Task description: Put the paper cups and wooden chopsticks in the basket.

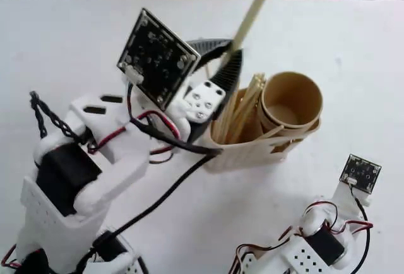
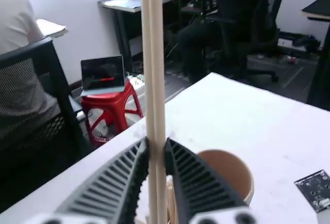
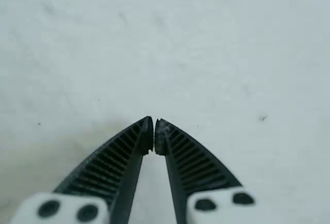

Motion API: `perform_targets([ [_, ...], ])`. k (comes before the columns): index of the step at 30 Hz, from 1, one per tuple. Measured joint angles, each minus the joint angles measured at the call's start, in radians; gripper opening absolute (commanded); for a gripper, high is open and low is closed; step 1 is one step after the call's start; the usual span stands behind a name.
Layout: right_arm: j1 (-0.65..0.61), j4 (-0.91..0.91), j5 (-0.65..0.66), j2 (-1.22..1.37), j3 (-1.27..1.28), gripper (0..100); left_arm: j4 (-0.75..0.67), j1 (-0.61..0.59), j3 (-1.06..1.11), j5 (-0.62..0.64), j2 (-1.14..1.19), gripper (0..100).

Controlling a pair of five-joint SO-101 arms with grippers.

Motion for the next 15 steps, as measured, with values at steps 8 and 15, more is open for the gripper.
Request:
perform_targets([
  [8,0.000,0.000,0.000,0.000,0.000,1.9,-0.218,0.091,0.187,0.000,0.000,2],
  [15,0.000,0.000,0.000,0.000,0.000,1.9,-0.405,0.091,0.425,0.046,0.000,2],
])
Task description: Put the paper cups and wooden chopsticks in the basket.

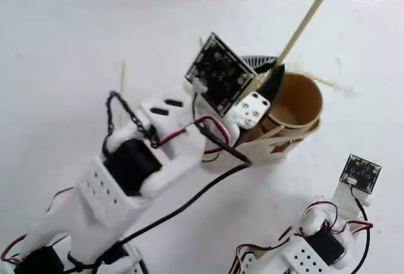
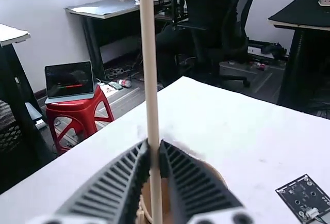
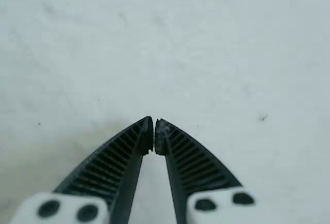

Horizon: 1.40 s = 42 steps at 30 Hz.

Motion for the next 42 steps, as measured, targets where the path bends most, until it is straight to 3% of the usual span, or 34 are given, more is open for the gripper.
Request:
perform_targets([
  [17,0.000,0.000,0.000,0.000,0.000,1.9,-0.025,-0.006,0.058,0.006,0.002,8],
  [28,0.000,0.000,0.000,0.000,0.000,1.9,-0.023,-0.091,0.058,0.006,0.002,8],
  [32,0.000,0.000,0.000,0.000,0.000,1.9,0.031,-0.230,0.058,0.006,-0.040,8],
  [37,0.000,0.000,0.000,0.000,0.000,2.1,0.127,-0.537,0.075,0.040,-0.112,8],
  [42,-0.043,0.000,-0.003,0.000,0.000,2.1,0.118,-0.773,0.301,0.149,-0.120,8],
])
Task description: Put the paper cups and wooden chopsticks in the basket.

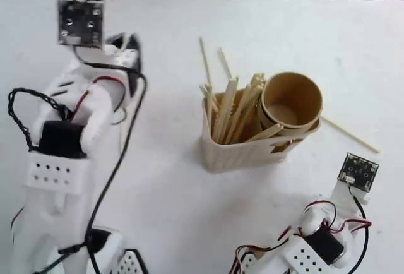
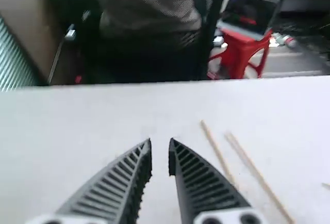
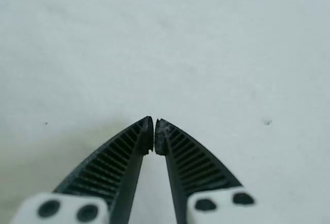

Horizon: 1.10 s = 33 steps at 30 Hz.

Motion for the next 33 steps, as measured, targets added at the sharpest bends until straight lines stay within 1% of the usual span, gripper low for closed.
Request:
perform_targets([
  [3,-0.025,0.002,0.000,0.000,0.000,2.1,-0.115,-0.028,0.221,0.017,0.002,8],
  [6,-0.057,0.028,0.000,0.000,0.000,2.1,-0.313,-0.037,0.439,0.020,0.002,8],
  [8,-0.075,0.026,0.015,0.000,0.000,2.1,-0.446,-0.041,0.540,0.018,0.002,8],
  [9,-0.072,0.011,0.048,0.000,0.000,2.1,-0.496,-0.052,0.572,0.003,0.002,8],
  [11,-0.041,-0.038,0.163,0.000,-0.015,2.0,-0.545,-0.077,0.601,-0.040,0.002,8],
  [14,0.058,-0.069,0.370,0.002,-0.072,2.1,-0.566,-0.100,0.609,-0.069,0.002,8],
  [15,0.092,-0.074,0.411,0.000,-0.103,2.1,-0.571,-0.106,0.609,-0.072,0.002,8],
  [19,0.265,-0.117,0.491,-0.011,-0.242,2.1,-0.577,-0.110,0.609,-0.077,0.002,8],
  [21,0.339,-0.158,0.494,-0.006,-0.305,2.1,-0.577,-0.110,0.609,-0.077,0.002,8],
  [25,0.365,-0.175,0.494,0.017,-0.399,2.6,-0.577,-0.110,0.609,-0.077,0.002,8],
  [27,0.368,-0.175,0.494,0.091,-0.450,6.1,-0.577,-0.110,0.609,-0.077,0.002,8],
  [30,0.328,-0.183,0.494,0.272,-0.551,12.4,-0.577,-0.110,0.609,-0.077,0.002,8],
  [33,0.279,-0.183,0.440,0.546,-0.712,15.6,-0.577,-0.110,0.609,-0.077,0.002,8],
])
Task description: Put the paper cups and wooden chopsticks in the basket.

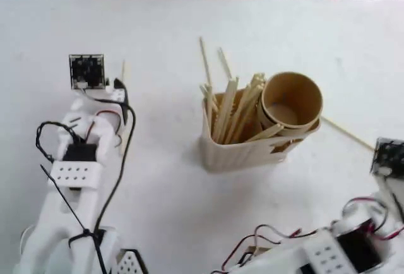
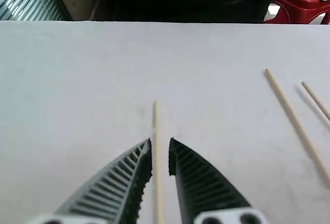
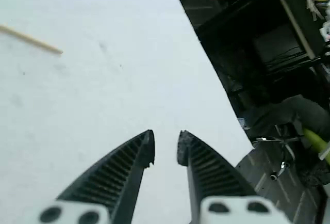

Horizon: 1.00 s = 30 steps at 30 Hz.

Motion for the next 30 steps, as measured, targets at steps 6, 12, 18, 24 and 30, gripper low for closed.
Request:
perform_targets([
  [6,-0.129,-0.002,-0.089,0.651,-0.427,16.3,0.000,0.000,0.000,0.000,0.000,8],
  [12,-0.226,0.046,0.117,1.246,-0.838,20.0,0.000,0.000,0.000,-0.003,0.000,8],
  [18,-0.279,0.189,0.506,1.645,-1.131,25.9,0.000,0.000,0.000,-0.003,0.000,8],
  [24,-0.368,0.305,0.738,1.809,-1.247,25.9,0.000,0.000,0.000,-0.005,0.000,8],
  [30,-0.431,0.328,0.802,1.857,-1.257,16.3,0.000,0.000,0.000,-0.005,0.000,8],
])
